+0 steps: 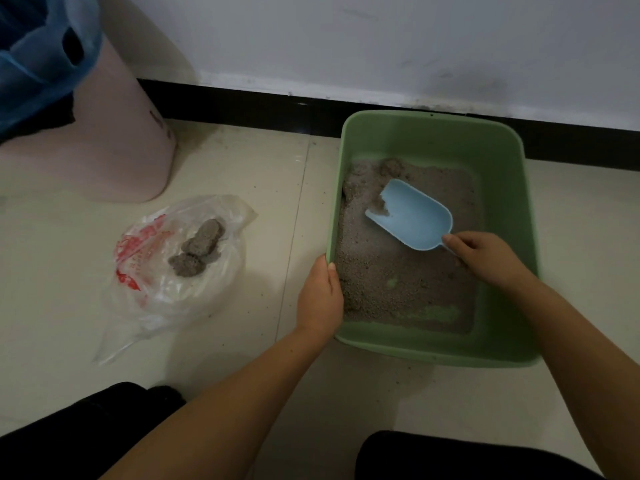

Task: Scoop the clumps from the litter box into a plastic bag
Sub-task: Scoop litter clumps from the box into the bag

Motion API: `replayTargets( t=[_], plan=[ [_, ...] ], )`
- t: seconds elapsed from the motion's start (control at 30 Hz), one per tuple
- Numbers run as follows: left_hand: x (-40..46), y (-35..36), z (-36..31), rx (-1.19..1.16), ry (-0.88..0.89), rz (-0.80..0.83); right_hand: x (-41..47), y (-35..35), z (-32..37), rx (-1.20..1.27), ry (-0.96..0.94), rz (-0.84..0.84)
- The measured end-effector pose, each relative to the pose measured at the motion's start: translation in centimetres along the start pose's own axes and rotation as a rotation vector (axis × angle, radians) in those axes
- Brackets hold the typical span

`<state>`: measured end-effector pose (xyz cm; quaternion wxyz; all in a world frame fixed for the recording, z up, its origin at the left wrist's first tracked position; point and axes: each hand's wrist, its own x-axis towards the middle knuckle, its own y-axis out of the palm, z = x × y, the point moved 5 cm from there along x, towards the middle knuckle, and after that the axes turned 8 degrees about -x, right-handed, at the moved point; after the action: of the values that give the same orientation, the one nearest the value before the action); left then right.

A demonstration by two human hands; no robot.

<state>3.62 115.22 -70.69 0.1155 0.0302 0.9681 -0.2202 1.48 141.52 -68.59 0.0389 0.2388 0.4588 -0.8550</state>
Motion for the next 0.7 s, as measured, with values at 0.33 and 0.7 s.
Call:
replayTargets(
  t=[0.33, 0.7],
  plan=[
    [0.0, 0.0, -0.1, -0.001, -0.011, -0.002, 5.0, 3.0, 6.3, -0.064, 0.053, -0.063],
    [0.1, 0.0, 0.2, -0.008, 0.016, -0.023, 3.2, 4.5, 2.0, 0.051, -0.007, -0.243]
  ],
)
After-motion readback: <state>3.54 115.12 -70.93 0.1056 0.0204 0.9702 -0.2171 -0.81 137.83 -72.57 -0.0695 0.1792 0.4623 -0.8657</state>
